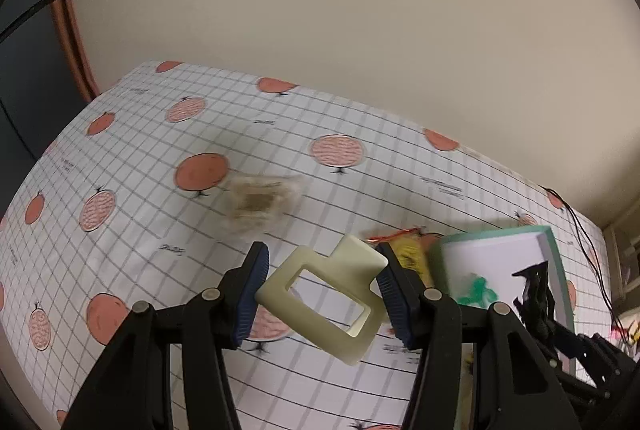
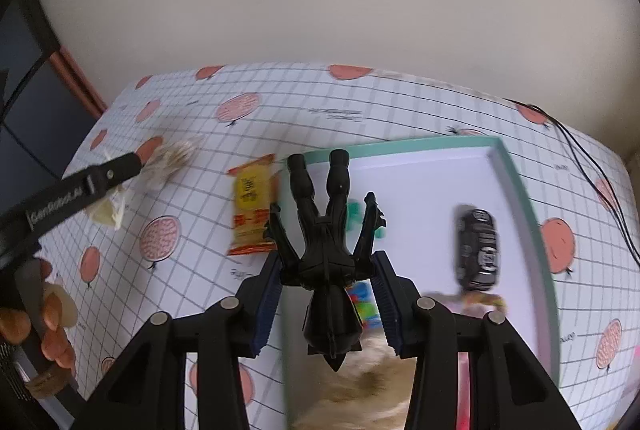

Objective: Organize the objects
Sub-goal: 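Carry the cream clip with the left tool into the box while the right tool carries the hand toy there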

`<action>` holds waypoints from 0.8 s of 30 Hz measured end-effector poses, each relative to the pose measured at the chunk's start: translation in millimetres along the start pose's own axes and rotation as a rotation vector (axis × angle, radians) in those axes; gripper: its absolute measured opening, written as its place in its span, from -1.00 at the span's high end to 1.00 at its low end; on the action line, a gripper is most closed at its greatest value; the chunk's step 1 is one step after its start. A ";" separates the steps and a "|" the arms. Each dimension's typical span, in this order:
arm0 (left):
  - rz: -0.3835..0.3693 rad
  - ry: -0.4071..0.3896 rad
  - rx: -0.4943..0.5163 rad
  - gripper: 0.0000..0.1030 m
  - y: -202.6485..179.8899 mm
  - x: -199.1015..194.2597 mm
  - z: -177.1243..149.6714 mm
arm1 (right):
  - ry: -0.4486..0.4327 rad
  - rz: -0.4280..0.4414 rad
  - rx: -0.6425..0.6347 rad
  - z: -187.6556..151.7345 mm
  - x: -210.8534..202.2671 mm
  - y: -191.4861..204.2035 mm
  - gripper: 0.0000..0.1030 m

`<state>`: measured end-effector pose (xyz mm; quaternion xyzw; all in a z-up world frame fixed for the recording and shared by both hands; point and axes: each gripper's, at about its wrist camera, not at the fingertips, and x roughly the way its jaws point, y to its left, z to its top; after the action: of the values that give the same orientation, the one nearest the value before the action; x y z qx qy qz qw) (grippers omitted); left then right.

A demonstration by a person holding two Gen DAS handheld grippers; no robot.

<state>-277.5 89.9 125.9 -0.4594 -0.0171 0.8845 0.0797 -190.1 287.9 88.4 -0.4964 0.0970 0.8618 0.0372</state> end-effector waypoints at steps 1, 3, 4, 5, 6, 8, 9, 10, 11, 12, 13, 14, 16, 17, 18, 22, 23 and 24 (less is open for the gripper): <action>-0.007 -0.002 0.014 -0.09 -8.2 -1.2 -1.5 | -0.003 -0.005 0.012 -0.5 -2.2 -6.3 0.10; -0.021 -0.006 0.030 -0.09 -18.6 -3.0 -3.6 | -0.006 -0.014 0.032 -1.7 -5.4 -18.0 0.09; -0.033 -0.008 0.041 -0.09 -25.6 -3.8 -4.8 | -0.006 -0.017 0.042 -1.8 -6.7 -25.2 0.09; -0.042 -0.010 0.052 -0.09 -32.0 -4.7 -6.0 | -0.006 -0.022 0.051 -2.1 -7.8 -31.6 0.09; -0.051 -0.012 0.064 -0.09 -38.4 -4.6 -7.2 | -0.005 -0.029 0.058 -2.0 -8.4 -37.3 0.09; -0.070 -0.012 0.088 -0.09 -53.0 -4.1 -10.5 | -0.005 -0.043 0.068 -3.0 -10.4 -47.8 0.09; -0.075 -0.010 0.098 -0.09 -59.4 -3.3 -12.4 | -0.004 -0.050 0.075 -3.5 -11.5 -53.4 0.09; -0.081 -0.007 0.112 -0.09 -66.8 -2.0 -14.8 | -0.004 -0.054 0.083 -3.8 -12.4 -59.2 0.09; -0.088 -0.005 0.127 -0.09 -74.6 -0.7 -17.4 | -0.004 -0.057 0.090 -4.0 -13.2 -64.0 0.09; -0.091 -0.006 0.136 -0.09 -79.6 0.3 -19.0 | -0.004 -0.059 0.098 -4.3 -14.0 -68.8 0.09; -0.099 -0.005 0.156 -0.09 -88.2 1.6 -21.9 | -0.005 -0.060 0.106 -5.2 -15.0 -73.7 0.09; -0.103 -0.006 0.167 -0.09 -92.7 2.6 -23.8 | -0.006 -0.061 0.112 -5.7 -16.0 -77.0 0.09; -0.122 -0.011 0.191 -0.09 -104.0 4.5 -28.4 | -0.008 -0.062 0.125 -6.7 -17.6 -83.8 0.09; -0.133 -0.008 0.199 -0.09 -107.9 6.6 -30.0 | -0.008 -0.060 0.131 -7.0 -17.8 -86.8 0.09; -0.147 -0.007 0.207 -0.09 -112.9 8.6 -32.7 | -0.007 -0.059 0.138 -6.8 -16.7 -89.3 0.09; -0.166 -0.007 0.236 -0.09 -126.6 15.0 -40.0 | -0.001 -0.060 0.150 -10.2 -16.2 -96.2 0.09; -0.171 -0.007 0.236 -0.09 -128.6 16.8 -41.6 | 0.001 -0.059 0.151 -10.1 -14.4 -95.9 0.09; -0.176 -0.008 0.237 -0.09 -130.9 19.0 -43.2 | 0.005 -0.055 0.152 -10.3 -13.0 -96.5 0.09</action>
<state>-236.6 220.2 99.1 -0.4401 0.0468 0.8717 0.2105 -159.3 380.6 82.0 -0.4968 0.1487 0.8494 0.0980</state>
